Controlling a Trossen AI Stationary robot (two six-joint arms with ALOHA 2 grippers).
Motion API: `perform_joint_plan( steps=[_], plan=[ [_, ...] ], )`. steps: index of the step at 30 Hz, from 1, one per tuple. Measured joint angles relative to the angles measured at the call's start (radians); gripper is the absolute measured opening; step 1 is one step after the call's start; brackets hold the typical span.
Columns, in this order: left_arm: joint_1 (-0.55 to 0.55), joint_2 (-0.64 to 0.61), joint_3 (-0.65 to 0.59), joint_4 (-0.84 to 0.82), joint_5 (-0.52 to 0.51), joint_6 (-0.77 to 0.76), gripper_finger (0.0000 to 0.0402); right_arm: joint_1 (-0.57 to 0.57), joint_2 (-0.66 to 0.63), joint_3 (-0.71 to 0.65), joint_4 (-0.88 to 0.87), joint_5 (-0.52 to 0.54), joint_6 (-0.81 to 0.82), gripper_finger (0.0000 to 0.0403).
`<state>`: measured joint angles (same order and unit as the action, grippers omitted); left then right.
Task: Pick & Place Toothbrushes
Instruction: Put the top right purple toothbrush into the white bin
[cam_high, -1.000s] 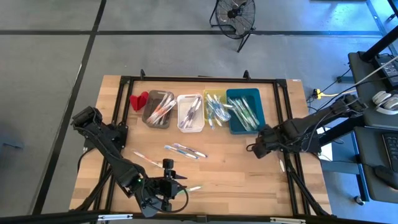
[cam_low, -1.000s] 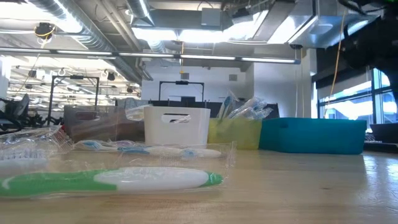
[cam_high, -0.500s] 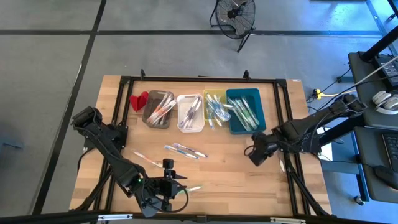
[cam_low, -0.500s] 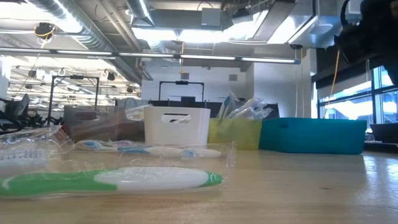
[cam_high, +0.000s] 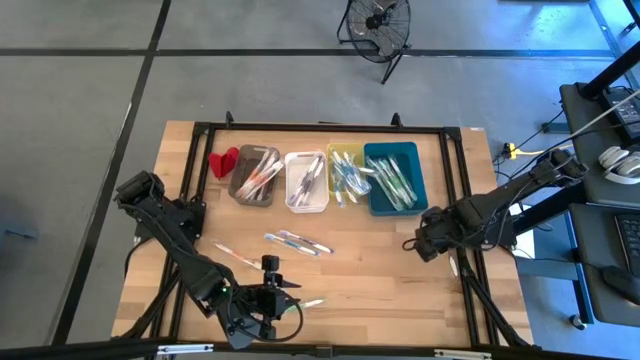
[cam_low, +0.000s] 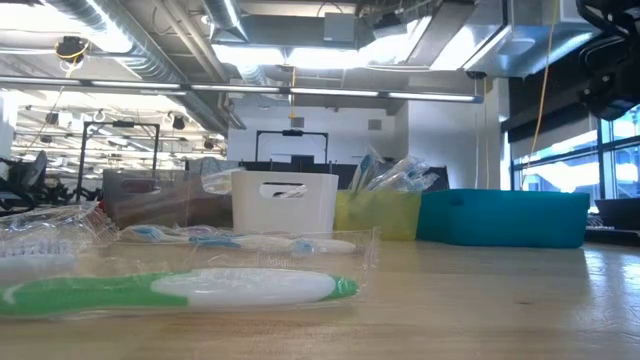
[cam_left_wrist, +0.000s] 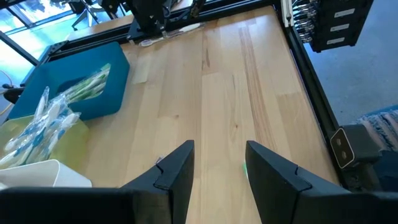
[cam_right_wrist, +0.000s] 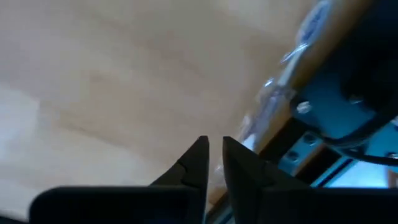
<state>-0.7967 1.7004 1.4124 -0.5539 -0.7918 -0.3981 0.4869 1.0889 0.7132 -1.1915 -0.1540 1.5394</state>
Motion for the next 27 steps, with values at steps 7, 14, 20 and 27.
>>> perform_joint_plan(
  steps=[7,14,20,27],
  plan=[
    [0.004,0.000,0.000,0.000,0.000,0.000,0.0139,0.002,0.014,0.000,0.003,0.033,0.048,0.0069],
    [0.005,0.003,0.000,0.000,0.006,0.000,0.0139,-0.003,0.046,0.000,0.005,0.043,0.080,0.0084],
    [0.005,0.003,0.000,0.000,0.035,-0.004,0.0139,-0.003,0.079,0.000,0.011,-0.006,0.155,0.0100],
    [0.005,0.004,0.000,0.000,0.035,-0.003,0.0139,0.051,0.119,0.000,0.009,-0.088,0.252,0.0117]
  ],
)
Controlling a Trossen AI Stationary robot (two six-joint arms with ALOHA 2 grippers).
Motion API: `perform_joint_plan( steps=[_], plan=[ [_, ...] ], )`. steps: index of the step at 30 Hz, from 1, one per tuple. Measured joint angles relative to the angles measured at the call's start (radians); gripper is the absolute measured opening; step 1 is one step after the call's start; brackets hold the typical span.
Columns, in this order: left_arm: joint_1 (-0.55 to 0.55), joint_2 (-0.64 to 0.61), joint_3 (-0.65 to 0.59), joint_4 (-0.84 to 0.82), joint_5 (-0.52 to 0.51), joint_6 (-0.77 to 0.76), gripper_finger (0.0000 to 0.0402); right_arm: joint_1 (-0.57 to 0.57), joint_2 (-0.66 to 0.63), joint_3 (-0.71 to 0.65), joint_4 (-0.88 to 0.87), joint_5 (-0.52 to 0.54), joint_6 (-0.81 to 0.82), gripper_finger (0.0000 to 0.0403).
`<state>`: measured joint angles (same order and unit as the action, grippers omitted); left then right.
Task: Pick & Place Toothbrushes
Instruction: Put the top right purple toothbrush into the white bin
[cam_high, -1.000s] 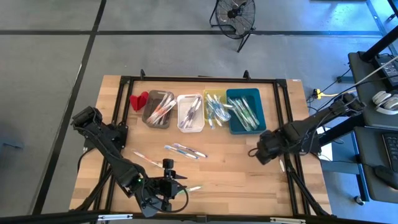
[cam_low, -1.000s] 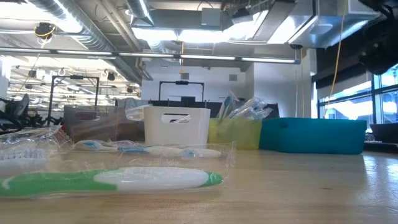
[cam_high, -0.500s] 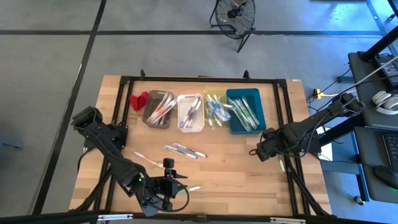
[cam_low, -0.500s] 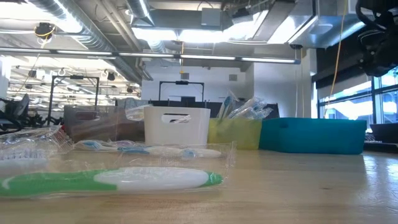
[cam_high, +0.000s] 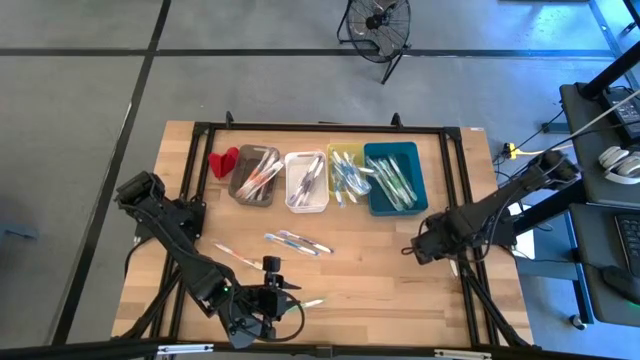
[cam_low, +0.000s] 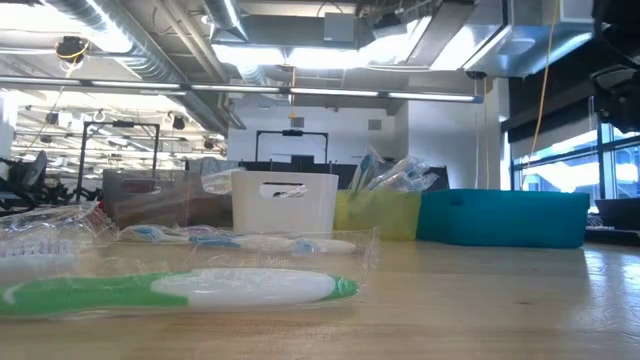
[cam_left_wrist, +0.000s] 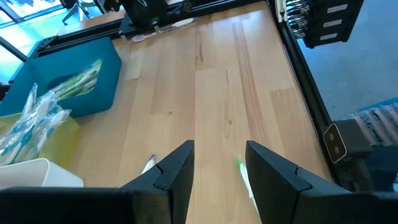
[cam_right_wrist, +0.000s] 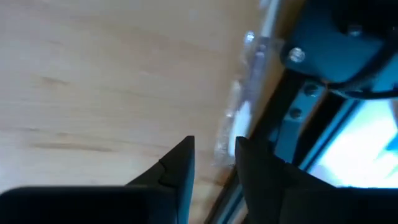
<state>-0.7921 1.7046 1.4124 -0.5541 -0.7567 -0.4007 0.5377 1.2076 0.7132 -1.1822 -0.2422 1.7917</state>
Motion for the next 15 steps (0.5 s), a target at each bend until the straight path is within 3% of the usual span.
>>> perform_joint_plan(
  steps=[8,15],
  plan=[
    [0.000,0.000,0.000,0.000,0.000,0.000,0.0139,0.023,0.080,0.000,-0.043,0.031,0.041,0.0132],
    [-0.006,0.000,0.000,0.000,0.001,-0.007,0.0139,0.024,0.201,0.000,-0.047,-0.036,0.014,0.0140]
  ],
)
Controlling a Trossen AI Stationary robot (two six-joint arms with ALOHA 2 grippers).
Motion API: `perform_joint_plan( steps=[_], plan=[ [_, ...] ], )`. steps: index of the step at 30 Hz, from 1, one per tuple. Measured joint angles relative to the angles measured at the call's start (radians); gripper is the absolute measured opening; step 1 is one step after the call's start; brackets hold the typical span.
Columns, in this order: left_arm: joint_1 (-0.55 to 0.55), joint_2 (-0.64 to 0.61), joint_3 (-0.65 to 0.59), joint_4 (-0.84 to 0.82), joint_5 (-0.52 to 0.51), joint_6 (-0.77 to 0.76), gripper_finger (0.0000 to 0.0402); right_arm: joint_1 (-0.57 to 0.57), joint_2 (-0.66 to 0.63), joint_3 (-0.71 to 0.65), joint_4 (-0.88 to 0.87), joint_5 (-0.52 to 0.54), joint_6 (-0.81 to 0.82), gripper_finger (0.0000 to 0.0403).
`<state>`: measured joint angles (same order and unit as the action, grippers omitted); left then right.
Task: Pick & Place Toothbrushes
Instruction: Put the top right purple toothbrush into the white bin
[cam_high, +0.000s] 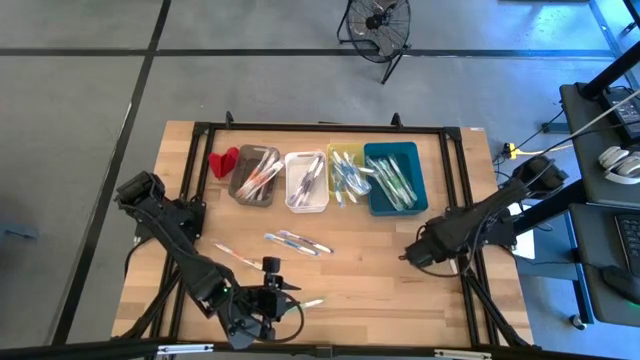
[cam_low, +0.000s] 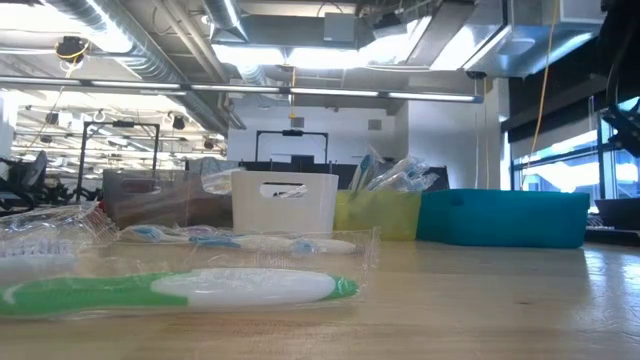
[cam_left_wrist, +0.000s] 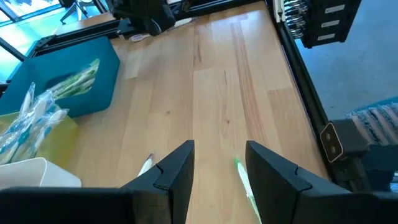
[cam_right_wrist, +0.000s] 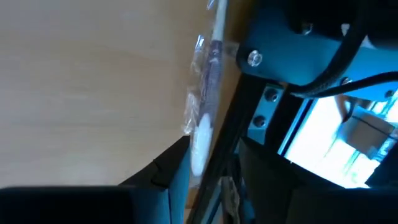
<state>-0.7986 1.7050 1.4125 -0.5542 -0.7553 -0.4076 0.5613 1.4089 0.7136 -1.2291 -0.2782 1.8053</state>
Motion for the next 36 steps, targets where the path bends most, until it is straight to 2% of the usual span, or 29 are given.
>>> perform_joint_plan(
  steps=[7,13,29,36],
  plan=[
    [0.000,0.000,0.000,-0.001,0.001,0.000,0.0139,0.000,0.071,0.000,0.071,0.028,-0.034,0.0133],
    [0.000,0.000,0.000,-0.001,0.001,0.000,0.0139,0.001,0.078,-0.011,0.073,0.061,-0.006,0.0131],
    [0.000,0.001,0.000,0.000,0.021,-0.014,0.0139,0.032,0.078,-0.083,0.149,-0.001,0.045,0.0170],
    [0.000,0.001,0.000,0.000,0.021,-0.017,0.0139,0.054,0.078,-0.095,0.162,0.004,0.062,0.0183]
  ],
)
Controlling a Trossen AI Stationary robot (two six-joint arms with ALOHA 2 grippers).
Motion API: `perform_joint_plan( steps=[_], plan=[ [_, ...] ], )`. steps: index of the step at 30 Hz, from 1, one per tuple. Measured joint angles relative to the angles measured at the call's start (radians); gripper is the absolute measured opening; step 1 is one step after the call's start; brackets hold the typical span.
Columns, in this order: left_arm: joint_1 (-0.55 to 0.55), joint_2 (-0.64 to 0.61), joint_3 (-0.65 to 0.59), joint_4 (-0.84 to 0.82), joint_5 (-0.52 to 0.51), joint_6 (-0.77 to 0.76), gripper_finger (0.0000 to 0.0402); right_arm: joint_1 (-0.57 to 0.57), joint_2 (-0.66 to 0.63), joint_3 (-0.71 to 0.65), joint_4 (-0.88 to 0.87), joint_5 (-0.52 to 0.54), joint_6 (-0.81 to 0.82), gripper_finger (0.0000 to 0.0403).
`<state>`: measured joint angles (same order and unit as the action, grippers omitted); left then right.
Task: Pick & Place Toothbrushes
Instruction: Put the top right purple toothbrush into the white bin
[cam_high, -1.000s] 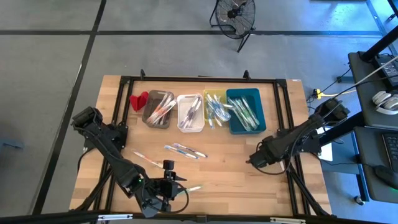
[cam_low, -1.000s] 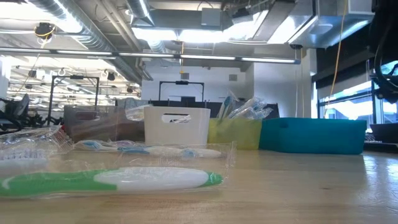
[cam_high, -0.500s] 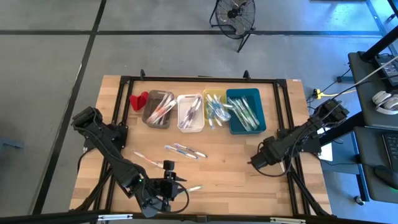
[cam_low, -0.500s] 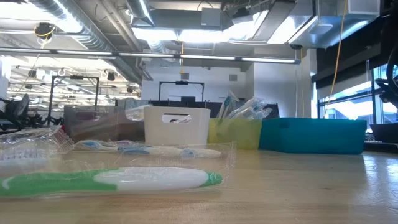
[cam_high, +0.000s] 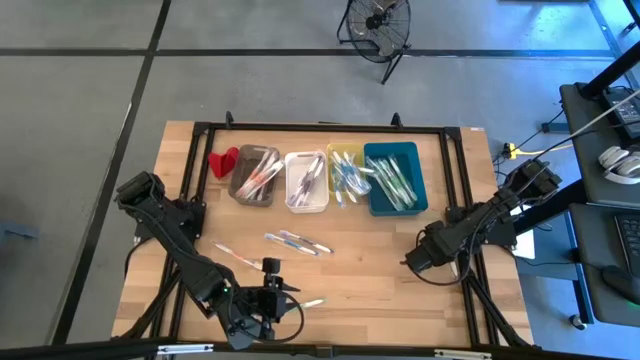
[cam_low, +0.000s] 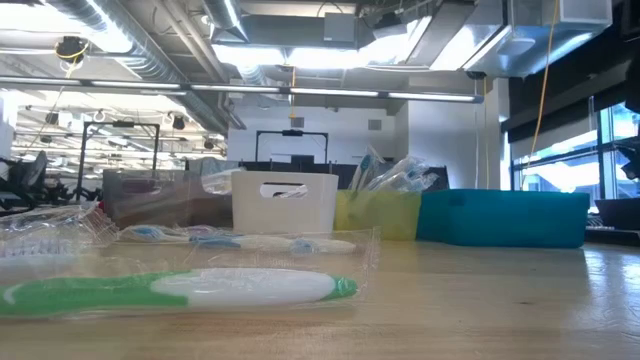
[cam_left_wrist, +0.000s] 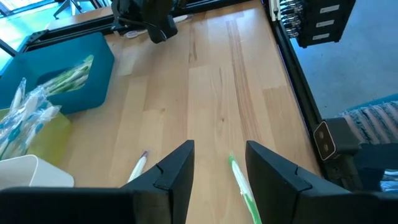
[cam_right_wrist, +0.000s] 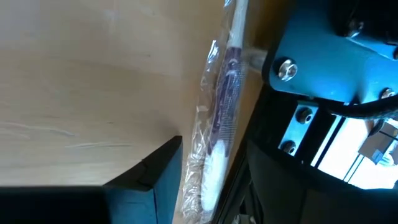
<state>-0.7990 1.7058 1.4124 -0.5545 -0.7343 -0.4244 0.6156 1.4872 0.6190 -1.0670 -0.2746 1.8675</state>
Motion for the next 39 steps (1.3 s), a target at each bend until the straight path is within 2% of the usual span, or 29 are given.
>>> perform_joint_plan(
  steps=[3,7,11,31,35,39],
  plan=[
    [0.000,0.000,0.000,0.000,0.000,0.000,0.0139,0.003,-0.001,-0.019,0.029,-0.016,0.004,0.0185],
    [-0.001,0.000,0.000,0.000,0.012,-0.001,0.0139,0.001,-0.011,-0.074,0.083,-0.089,0.010,0.0187],
    [-0.001,0.000,0.000,0.000,0.024,-0.001,0.0139,0.003,-0.016,-0.072,0.084,-0.081,0.010,0.0179],
    [-0.001,0.000,0.000,0.000,0.020,-0.001,0.0139,0.003,-0.012,-0.050,0.124,-0.036,-0.019,0.0067],
    [-0.001,0.000,0.000,0.000,0.020,0.000,0.0139,0.002,-0.012,-0.047,0.131,-0.036,-0.021,0.0067],
    [-0.001,0.000,0.000,0.000,0.021,0.000,0.0139,0.002,-0.012,-0.047,0.132,-0.031,-0.005,0.0084]
  ],
)
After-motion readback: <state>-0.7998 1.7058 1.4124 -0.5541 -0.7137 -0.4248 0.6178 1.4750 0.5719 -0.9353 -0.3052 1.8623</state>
